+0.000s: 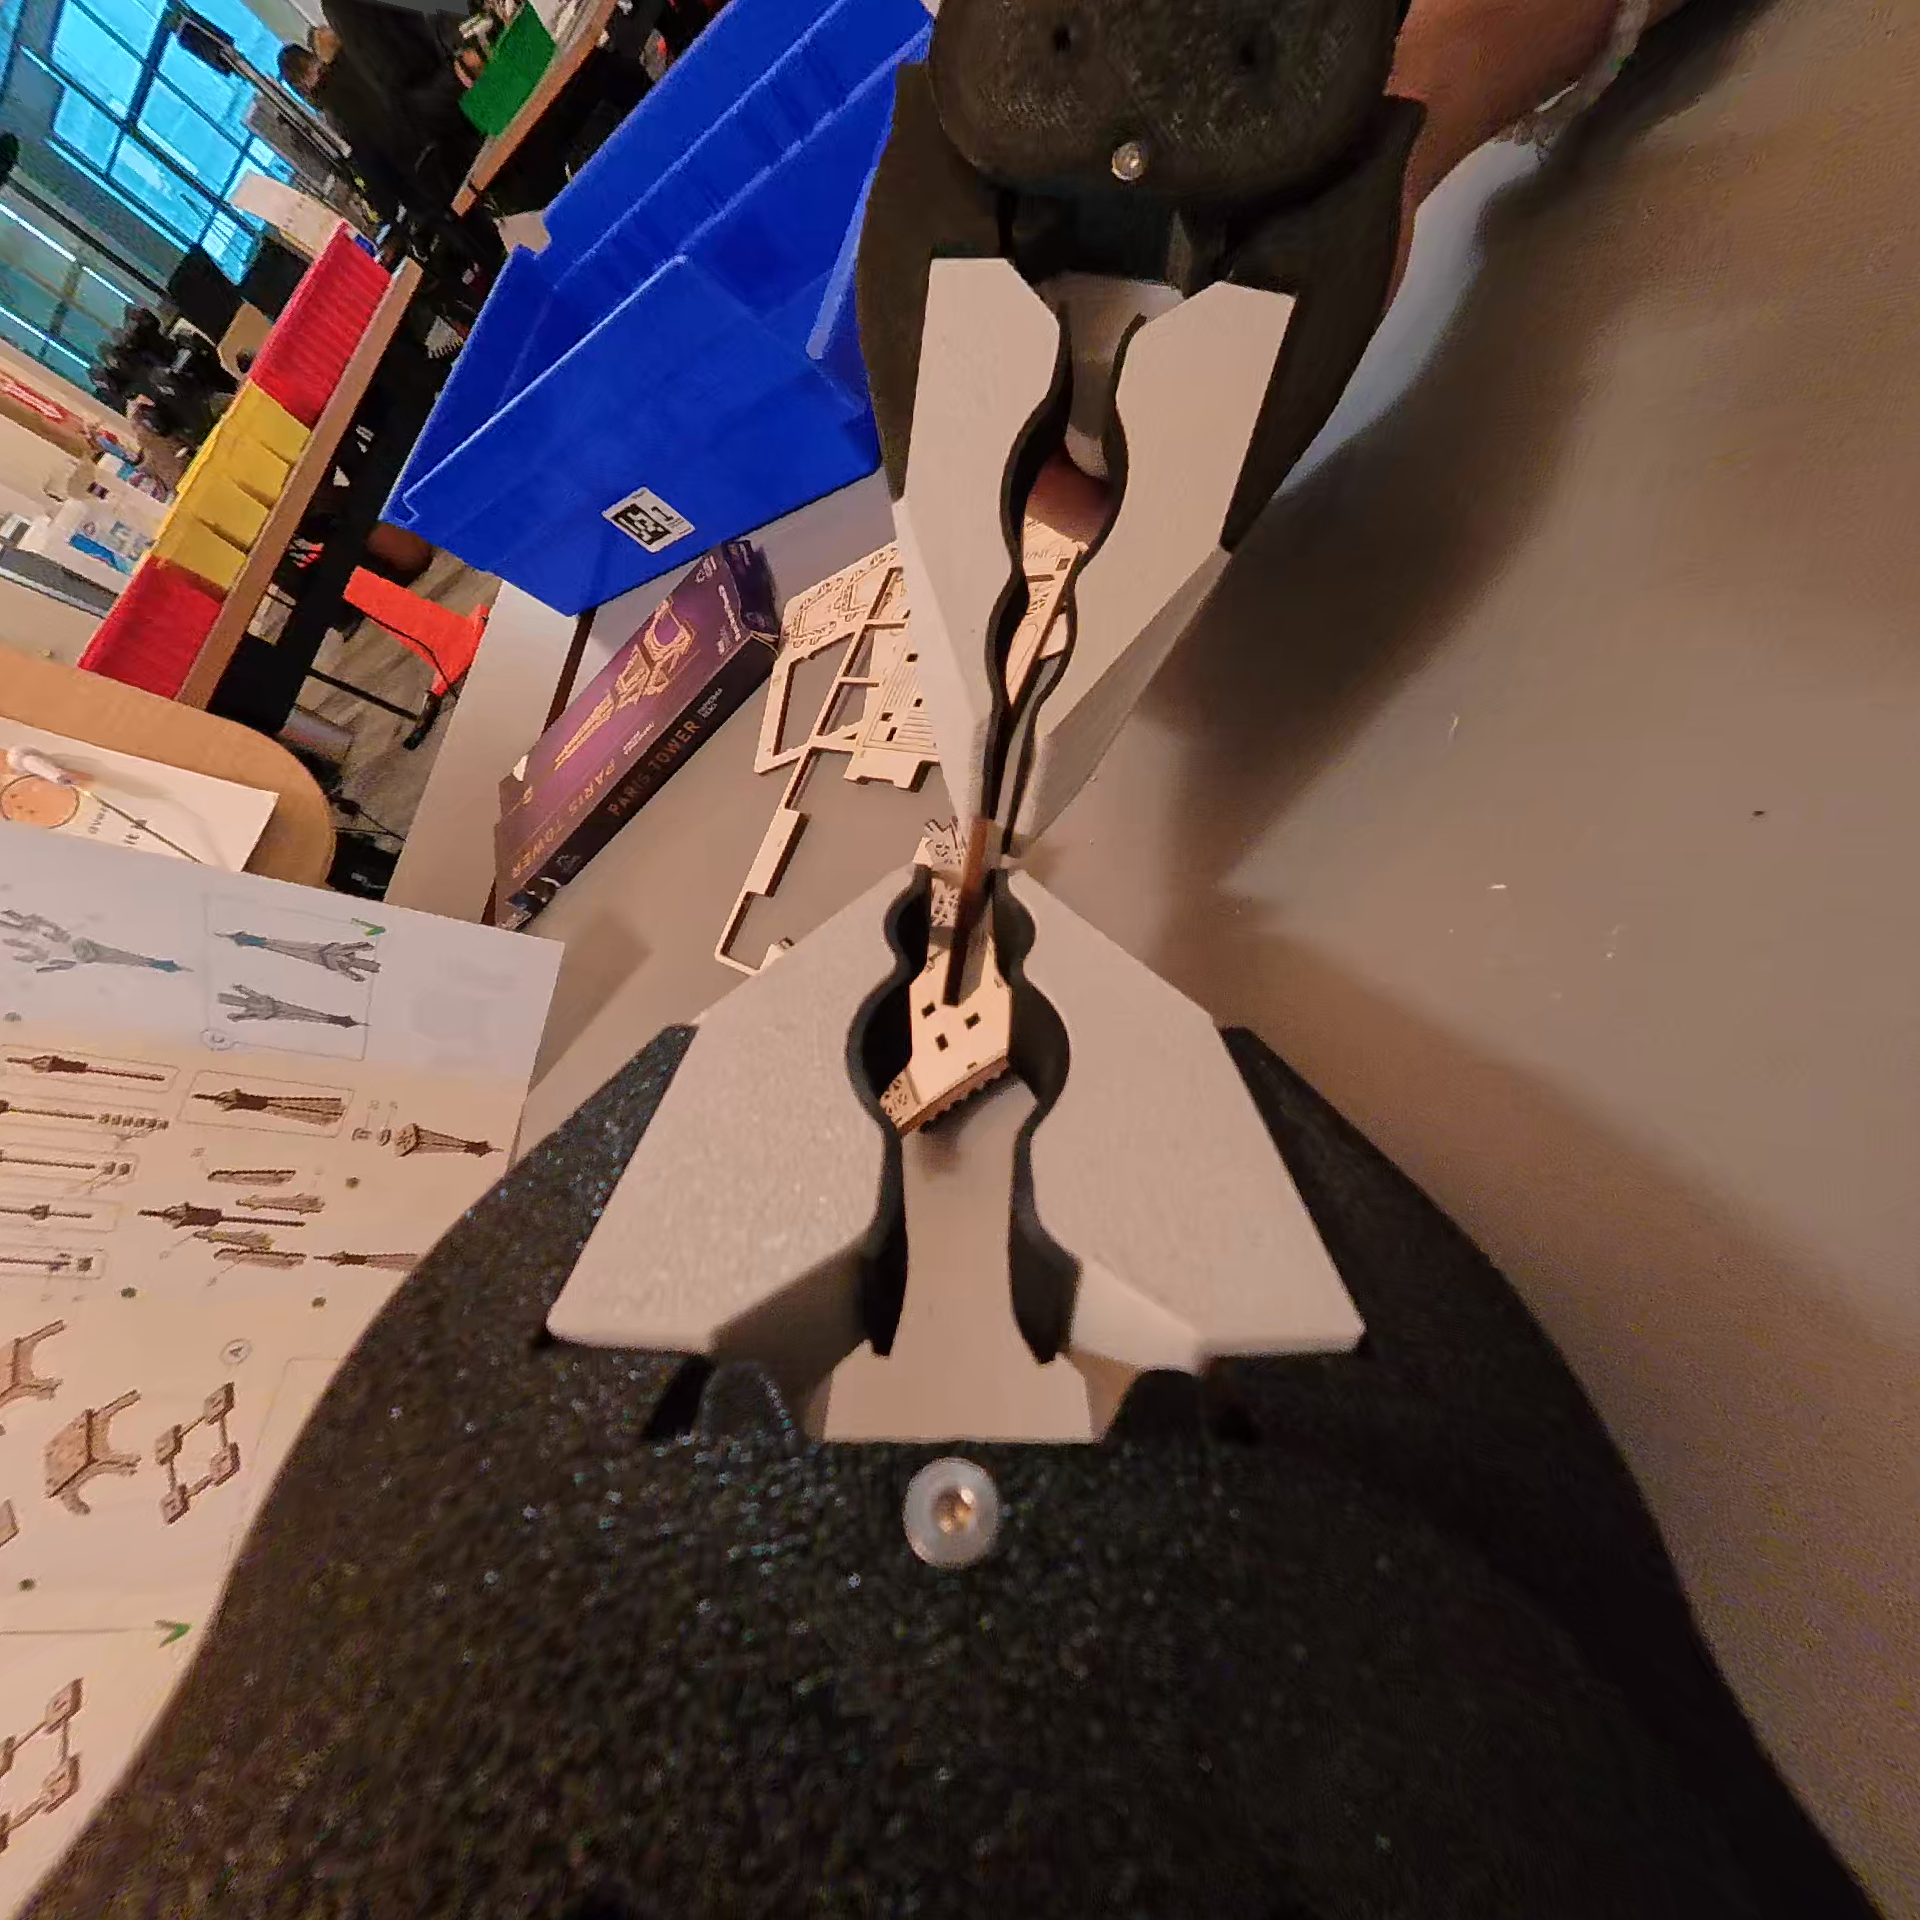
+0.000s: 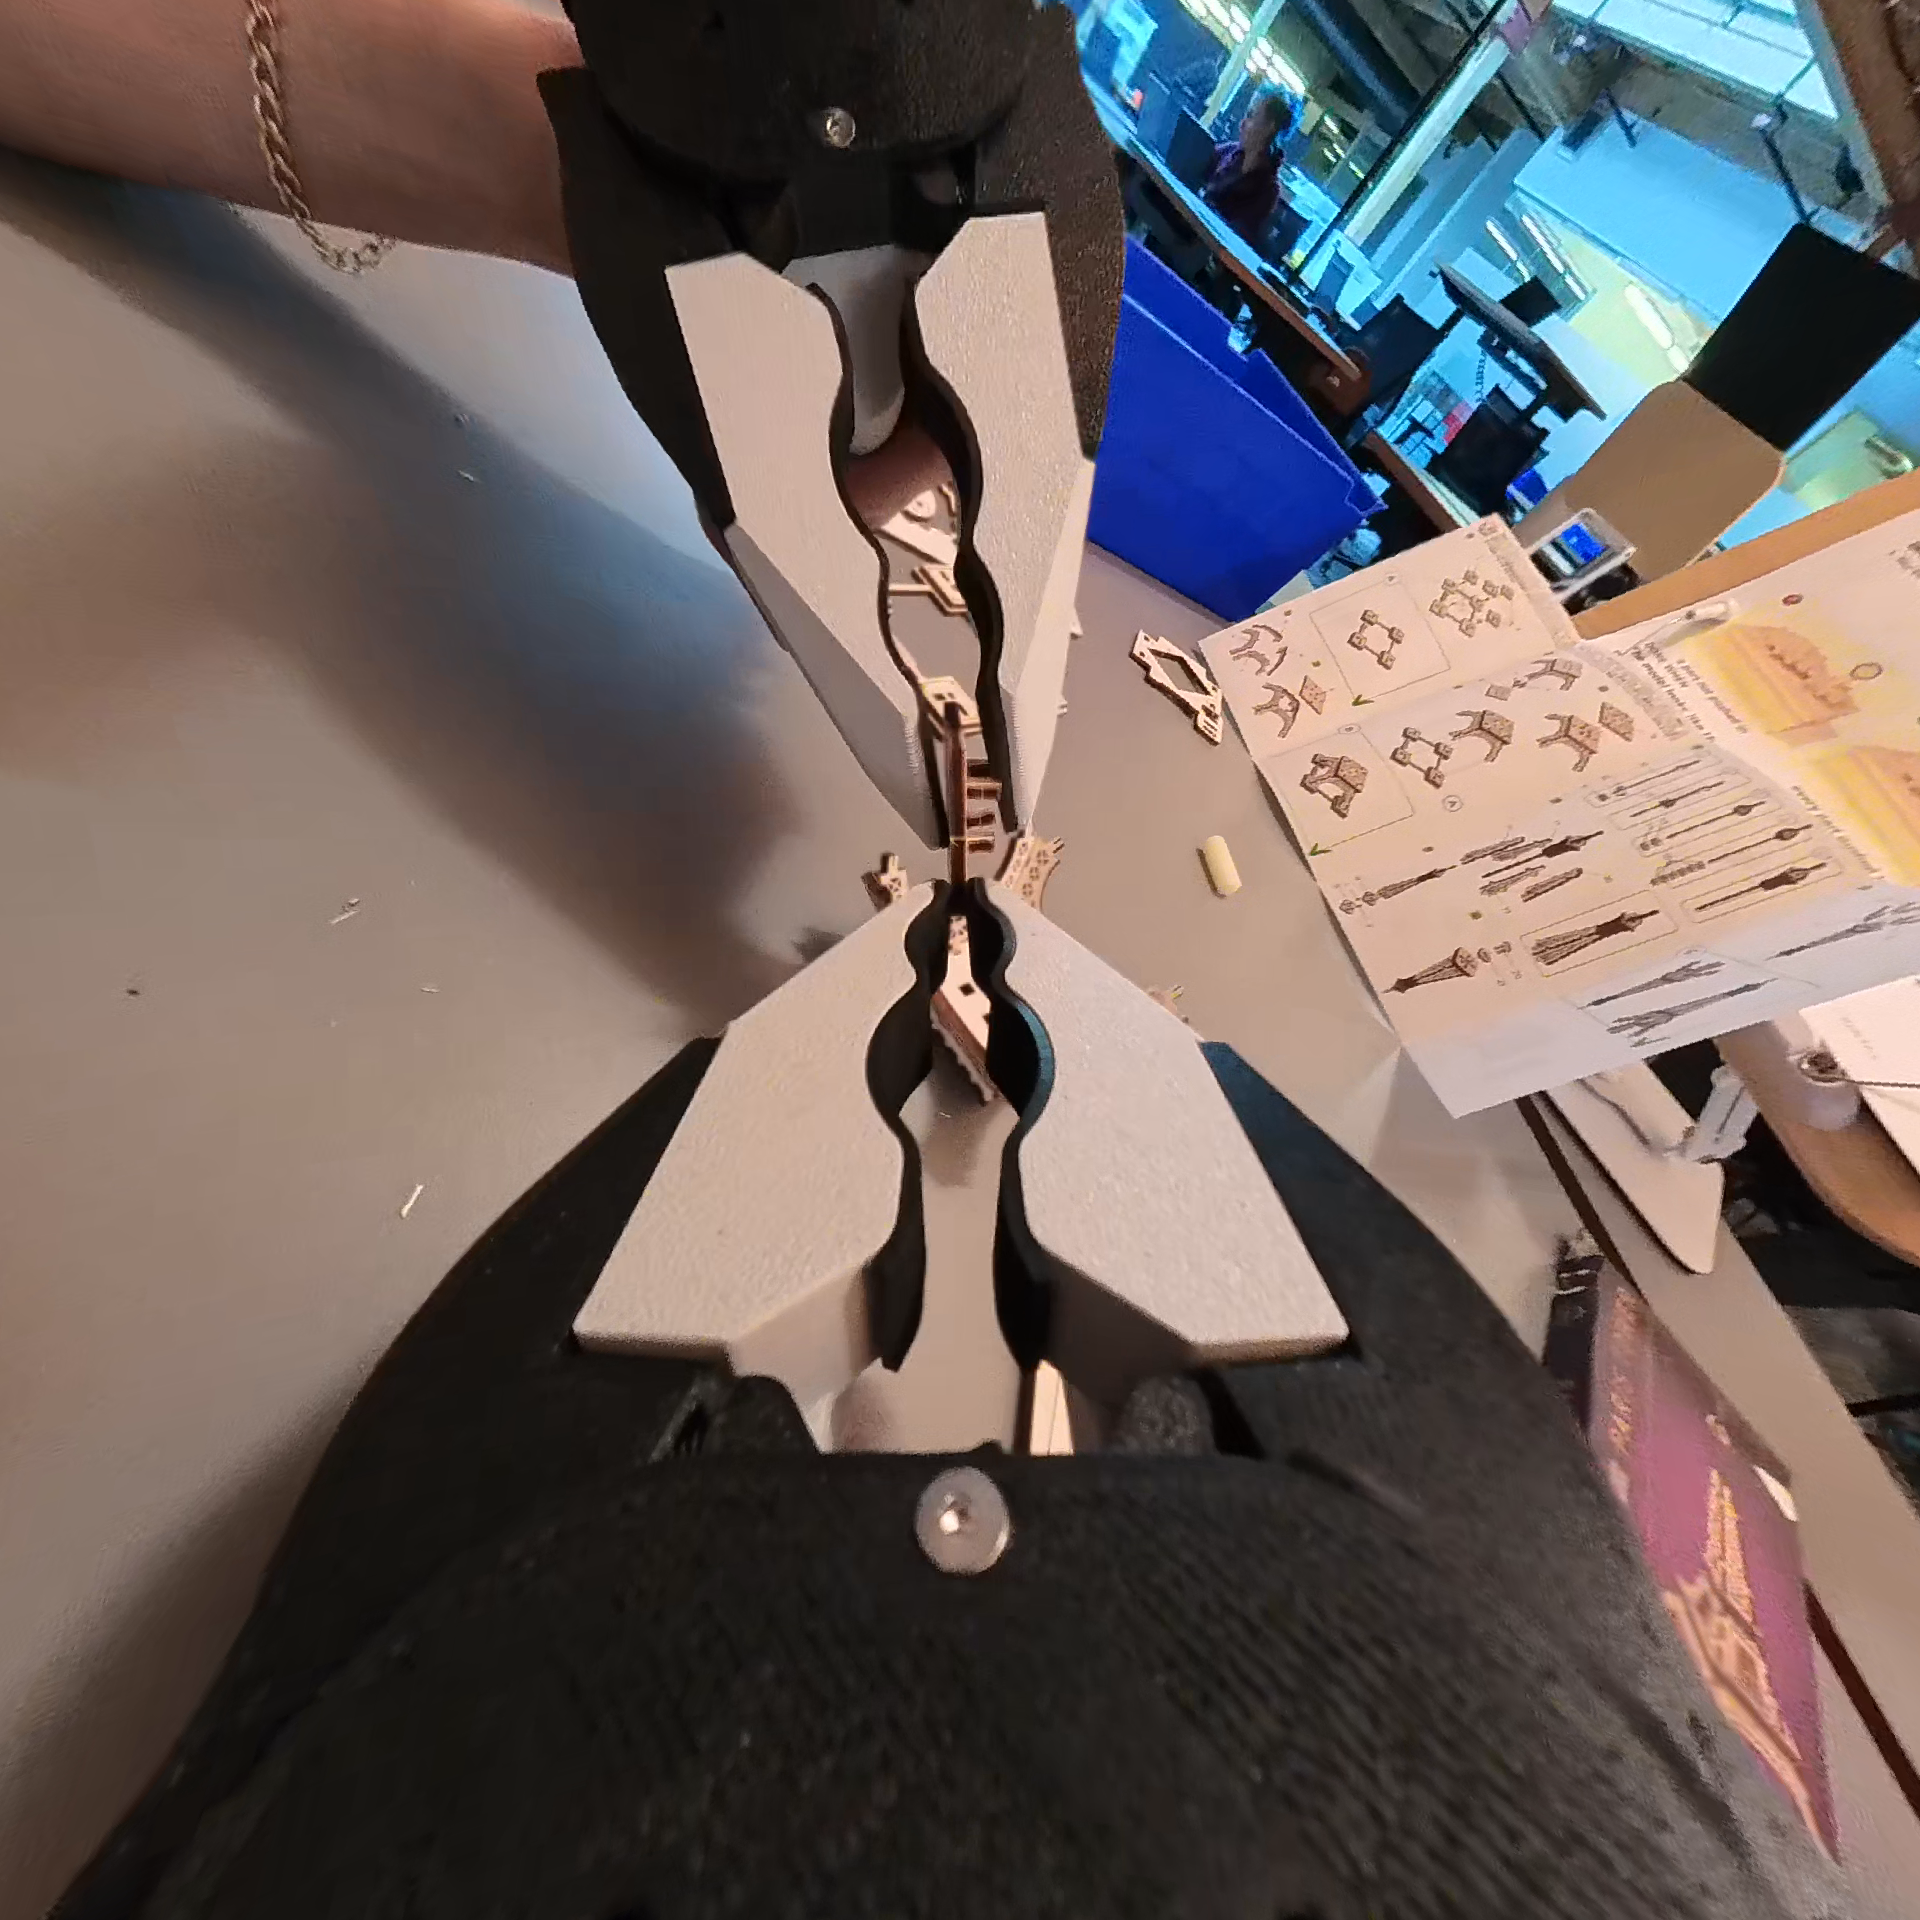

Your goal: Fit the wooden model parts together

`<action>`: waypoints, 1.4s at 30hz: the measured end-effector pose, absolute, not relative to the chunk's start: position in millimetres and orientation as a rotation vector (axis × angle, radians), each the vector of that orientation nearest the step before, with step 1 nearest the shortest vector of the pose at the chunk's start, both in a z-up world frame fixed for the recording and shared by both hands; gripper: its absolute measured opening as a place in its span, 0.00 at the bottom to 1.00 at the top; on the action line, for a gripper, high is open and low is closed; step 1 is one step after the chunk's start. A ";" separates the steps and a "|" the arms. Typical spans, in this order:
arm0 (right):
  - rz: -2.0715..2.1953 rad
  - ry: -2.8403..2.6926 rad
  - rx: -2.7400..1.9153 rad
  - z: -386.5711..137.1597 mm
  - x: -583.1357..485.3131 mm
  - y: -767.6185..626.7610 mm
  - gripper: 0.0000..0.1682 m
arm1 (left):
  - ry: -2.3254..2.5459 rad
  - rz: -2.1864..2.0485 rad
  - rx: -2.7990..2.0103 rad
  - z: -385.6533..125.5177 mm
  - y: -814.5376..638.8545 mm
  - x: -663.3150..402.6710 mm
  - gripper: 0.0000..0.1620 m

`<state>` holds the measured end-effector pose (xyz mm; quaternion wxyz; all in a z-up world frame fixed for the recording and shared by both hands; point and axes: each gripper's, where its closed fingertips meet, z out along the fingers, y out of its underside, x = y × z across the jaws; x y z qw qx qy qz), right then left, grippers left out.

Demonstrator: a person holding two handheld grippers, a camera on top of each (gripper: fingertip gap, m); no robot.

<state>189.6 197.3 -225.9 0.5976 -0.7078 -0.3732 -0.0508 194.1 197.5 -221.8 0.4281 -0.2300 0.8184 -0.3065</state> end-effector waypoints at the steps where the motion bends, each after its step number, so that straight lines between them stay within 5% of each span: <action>1: -0.108 -0.860 -1.644 -226.0 189.5 197.4 0.00 | 2.044 -0.768 -0.575 -222.0 197.6 193.9 0.05; 42: -0.094 -0.849 -1.684 -230.9 191.6 200.1 0.00 | 2.046 -0.673 -0.437 -216.7 197.4 188.7 0.04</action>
